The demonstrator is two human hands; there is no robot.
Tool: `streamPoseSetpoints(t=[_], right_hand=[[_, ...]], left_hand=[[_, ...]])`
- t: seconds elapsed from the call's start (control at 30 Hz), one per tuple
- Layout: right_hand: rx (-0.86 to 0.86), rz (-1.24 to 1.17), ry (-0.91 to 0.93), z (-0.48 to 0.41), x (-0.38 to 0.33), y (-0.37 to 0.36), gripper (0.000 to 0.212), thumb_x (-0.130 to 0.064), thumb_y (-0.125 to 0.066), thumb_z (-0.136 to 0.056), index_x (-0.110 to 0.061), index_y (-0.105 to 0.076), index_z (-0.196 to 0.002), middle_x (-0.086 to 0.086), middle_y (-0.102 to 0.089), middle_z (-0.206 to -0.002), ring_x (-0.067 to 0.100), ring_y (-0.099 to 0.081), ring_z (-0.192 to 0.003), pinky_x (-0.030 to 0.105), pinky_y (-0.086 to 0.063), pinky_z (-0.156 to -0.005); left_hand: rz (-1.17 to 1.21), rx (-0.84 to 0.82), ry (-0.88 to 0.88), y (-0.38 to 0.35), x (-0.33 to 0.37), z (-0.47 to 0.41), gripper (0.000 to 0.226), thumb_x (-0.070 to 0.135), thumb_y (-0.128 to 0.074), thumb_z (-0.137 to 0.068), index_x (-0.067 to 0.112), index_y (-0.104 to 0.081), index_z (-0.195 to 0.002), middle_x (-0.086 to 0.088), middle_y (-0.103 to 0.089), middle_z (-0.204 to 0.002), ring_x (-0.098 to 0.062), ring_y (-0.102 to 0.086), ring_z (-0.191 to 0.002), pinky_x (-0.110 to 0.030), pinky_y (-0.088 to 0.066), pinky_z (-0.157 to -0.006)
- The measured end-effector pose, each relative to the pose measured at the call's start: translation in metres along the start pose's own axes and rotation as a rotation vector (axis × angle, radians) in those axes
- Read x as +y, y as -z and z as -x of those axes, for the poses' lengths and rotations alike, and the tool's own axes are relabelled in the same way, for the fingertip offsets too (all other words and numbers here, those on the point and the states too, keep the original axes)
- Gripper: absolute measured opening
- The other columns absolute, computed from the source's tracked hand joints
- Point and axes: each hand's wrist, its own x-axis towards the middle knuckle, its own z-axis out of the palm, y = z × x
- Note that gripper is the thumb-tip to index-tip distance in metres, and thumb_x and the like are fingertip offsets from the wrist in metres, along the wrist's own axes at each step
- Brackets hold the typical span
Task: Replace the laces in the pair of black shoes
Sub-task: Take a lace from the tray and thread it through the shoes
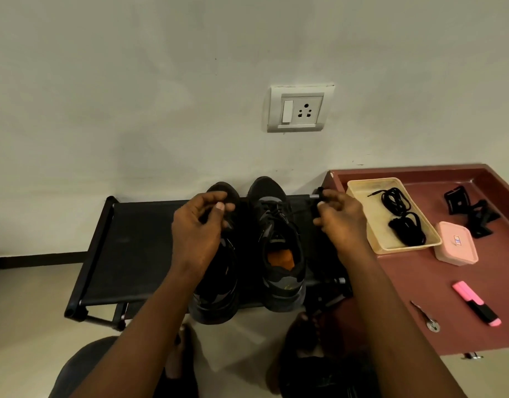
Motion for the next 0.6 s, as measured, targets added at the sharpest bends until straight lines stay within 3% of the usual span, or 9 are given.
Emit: streamPoseSetpoints(t=[0.07,0.13,0.2,0.27,0.33,0.43,0.6], right_hand=[[-0.018,0.260,0.131,0.008,0.000,-0.005,0.044,-0.021,-0.064,-0.097,-0.033,-0.062,-0.139,-0.003,-0.067,-0.125,0.018,-0.071,-0.102,0.040,-0.060,-0.091],[-0.088,0.236,0.250,0.017,-0.006,-0.013,0.048,-0.020,-0.065,-0.096,-0.040,-0.059,-0.140,-0.009,-0.063,-0.132,0.018,-0.067,-0.114,0.046,-0.059,-0.097],[-0.268,0.079,0.325,0.026,-0.010,-0.022,0.052,-0.012,-0.065,-0.097,-0.043,-0.059,-0.139,-0.020,-0.065,-0.121,0.016,-0.072,-0.098,0.041,-0.064,-0.083],[-0.435,0.014,0.382,0.035,-0.015,-0.029,0.053,-0.008,-0.065,-0.097,-0.040,-0.062,-0.139,-0.017,-0.069,-0.119,0.018,-0.073,-0.082,0.032,-0.064,-0.071],[-0.513,0.024,0.426,0.040,-0.014,-0.034,0.050,-0.007,-0.066,-0.097,-0.034,-0.064,-0.139,-0.013,-0.071,-0.124,0.009,-0.074,-0.090,0.026,-0.062,-0.078],[-0.487,0.146,0.504,0.044,-0.012,-0.035,0.045,-0.011,-0.067,-0.098,-0.029,-0.065,-0.139,-0.013,-0.072,-0.125,-0.003,-0.066,-0.111,0.019,-0.055,-0.095],[-0.311,0.249,0.518,0.035,-0.011,-0.025,0.028,-0.020,-0.066,-0.100,-0.027,-0.074,-0.126,-0.012,-0.077,-0.105,-0.001,-0.071,-0.090,0.030,-0.062,-0.088]], left_hand=[[-0.064,-0.008,-0.056,0.001,-0.002,0.013,0.016,0.013,-0.066,-0.100,0.021,-0.071,-0.112,0.006,-0.079,-0.095,-0.015,-0.073,-0.075,-0.026,-0.061,-0.068],[-0.147,-0.065,-0.132,-0.001,0.000,0.017,0.013,0.016,-0.069,-0.098,0.023,-0.073,-0.108,0.009,-0.078,-0.093,-0.011,-0.075,-0.082,-0.025,-0.061,-0.068],[-0.235,-0.147,-0.206,-0.006,0.003,0.013,0.013,0.016,-0.071,-0.096,0.023,-0.077,-0.107,0.012,-0.077,-0.095,-0.005,-0.074,-0.092,-0.023,-0.061,-0.077],[-0.292,-0.221,-0.263,-0.013,0.006,0.009,0.017,0.014,-0.070,-0.096,0.021,-0.079,-0.109,0.015,-0.077,-0.101,-0.001,-0.072,-0.097,-0.022,-0.059,-0.086],[-0.310,-0.273,-0.291,-0.021,0.006,0.007,0.022,0.009,-0.067,-0.098,0.018,-0.078,-0.114,0.013,-0.077,-0.106,0.000,-0.071,-0.100,-0.023,-0.058,-0.090],[-0.275,-0.298,-0.259,-0.029,0.002,0.004,0.020,0.007,-0.067,-0.098,0.016,-0.077,-0.112,0.010,-0.077,-0.103,-0.004,-0.073,-0.094,-0.027,-0.061,-0.084],[-0.247,-0.248,-0.195,-0.029,-0.001,-0.005,0.012,0.014,-0.072,-0.096,0.020,-0.077,-0.105,0.010,-0.077,-0.093,-0.006,-0.073,-0.086,-0.020,-0.059,-0.075]])
